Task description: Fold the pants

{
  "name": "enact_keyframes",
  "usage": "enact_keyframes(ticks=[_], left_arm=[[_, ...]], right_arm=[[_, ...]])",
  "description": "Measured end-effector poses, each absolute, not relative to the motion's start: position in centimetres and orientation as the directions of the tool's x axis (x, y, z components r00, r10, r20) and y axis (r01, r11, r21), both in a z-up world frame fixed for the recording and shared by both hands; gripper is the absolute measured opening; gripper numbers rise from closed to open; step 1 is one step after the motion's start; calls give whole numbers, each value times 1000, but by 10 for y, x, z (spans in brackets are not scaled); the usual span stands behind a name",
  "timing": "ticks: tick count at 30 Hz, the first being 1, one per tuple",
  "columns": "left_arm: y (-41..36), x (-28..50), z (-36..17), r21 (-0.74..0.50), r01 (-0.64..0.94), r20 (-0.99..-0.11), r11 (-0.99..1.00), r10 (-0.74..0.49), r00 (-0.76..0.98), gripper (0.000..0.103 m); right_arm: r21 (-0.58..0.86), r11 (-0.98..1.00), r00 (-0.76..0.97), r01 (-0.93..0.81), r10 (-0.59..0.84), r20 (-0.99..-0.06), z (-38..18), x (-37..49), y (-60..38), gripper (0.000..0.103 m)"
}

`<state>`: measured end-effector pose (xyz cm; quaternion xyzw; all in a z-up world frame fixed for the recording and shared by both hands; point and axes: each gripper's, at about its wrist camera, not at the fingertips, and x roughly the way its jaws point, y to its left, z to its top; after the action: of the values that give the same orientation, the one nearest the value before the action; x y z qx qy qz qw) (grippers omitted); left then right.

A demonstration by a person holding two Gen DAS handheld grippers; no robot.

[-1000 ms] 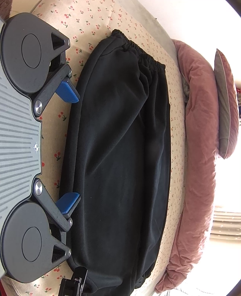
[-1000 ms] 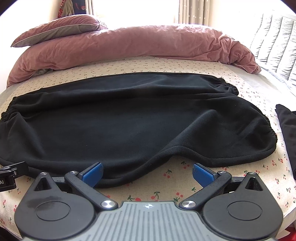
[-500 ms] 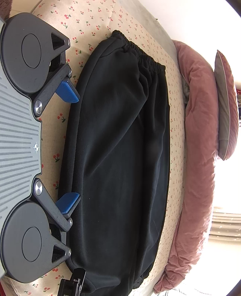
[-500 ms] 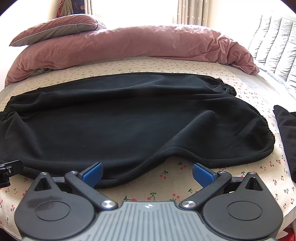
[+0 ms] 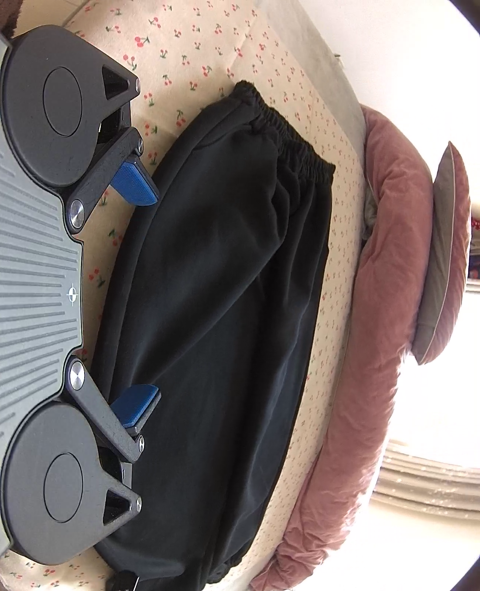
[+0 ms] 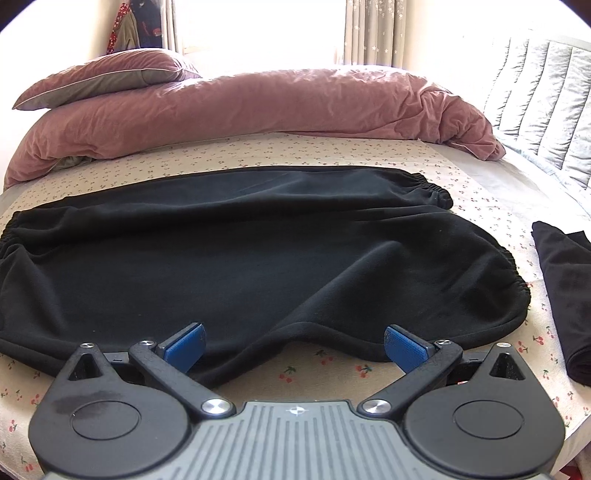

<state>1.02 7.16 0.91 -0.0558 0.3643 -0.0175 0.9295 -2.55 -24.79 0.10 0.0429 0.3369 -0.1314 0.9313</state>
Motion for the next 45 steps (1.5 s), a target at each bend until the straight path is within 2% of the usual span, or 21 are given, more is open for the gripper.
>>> enact_keyframes(ticks=[5, 7, 13, 20, 23, 25, 29, 31, 33, 34, 35, 36, 37, 38, 42, 45], left_arm=[[128, 28, 11, -93, -94, -697, 991, 3, 717, 103], [156, 38, 8, -123, -151, -714, 981, 18, 699, 103], [219, 64, -9, -307, -227, -740, 924, -82, 668, 103], [249, 61, -37, -471, -208, -654, 857, -182, 734, 100], [255, 63, -40, -524, -200, -619, 828, -209, 757, 91], [257, 66, -42, -564, -193, -598, 803, -236, 766, 78], [258, 73, -47, -642, -186, -568, 744, -298, 767, 62], [255, 75, -50, -655, -180, -563, 734, -315, 764, 47], [254, 78, -53, -664, -188, -564, 723, -319, 762, 39], [254, 79, -54, -668, -194, -564, 718, -319, 762, 29], [254, 81, -55, -671, -202, -566, 713, -318, 761, 23], [254, 81, -57, -666, -213, -575, 715, -310, 757, 10], [254, 82, -56, -655, -226, -585, 721, -295, 755, 4], [254, 81, -54, -643, -226, -588, 732, -283, 758, 4], [263, 66, -27, -584, -212, -567, 784, -206, 797, 3], [275, 54, -12, -544, -211, -582, 812, -184, 792, 3]], right_arm=[[43, 952, 691, 303, -188, -698, 4, -18, -284, 103], [55, 945, 670, 322, -187, -718, 4, -15, -297, 103], [70, 923, 657, 379, -216, -722, 5, -19, -323, 102], [333, 796, 678, 506, -128, -724, -20, -38, -361, 101], [412, 723, 692, 555, -125, -711, -24, -45, -378, 99], [450, 662, 693, 599, -147, -706, -27, -53, -390, 97], [562, 540, 727, 627, -145, -671, -37, -63, -415, 86], [590, 503, 738, 631, -157, -656, -40, -64, -422, 81], [601, 480, 744, 639, -184, -643, -42, -61, -428, 76], [597, 473, 740, 648, -204, -641, -43, -59, -430, 69], [586, 473, 733, 658, -225, -642, -43, -57, -431, 58], [565, 484, 724, 669, -248, -644, -42, -55, -432, 49], [540, 499, 712, 678, -261, -652, -40, -52, -431, 19], [523, 513, 706, 681, -272, -654, -37, -52, -432, 7], [410, 587, 683, 698, -376, -625, -6, -65, -426, 6], [387, 621, 681, 681, -343, -647, 3, -77, -427, 5]])
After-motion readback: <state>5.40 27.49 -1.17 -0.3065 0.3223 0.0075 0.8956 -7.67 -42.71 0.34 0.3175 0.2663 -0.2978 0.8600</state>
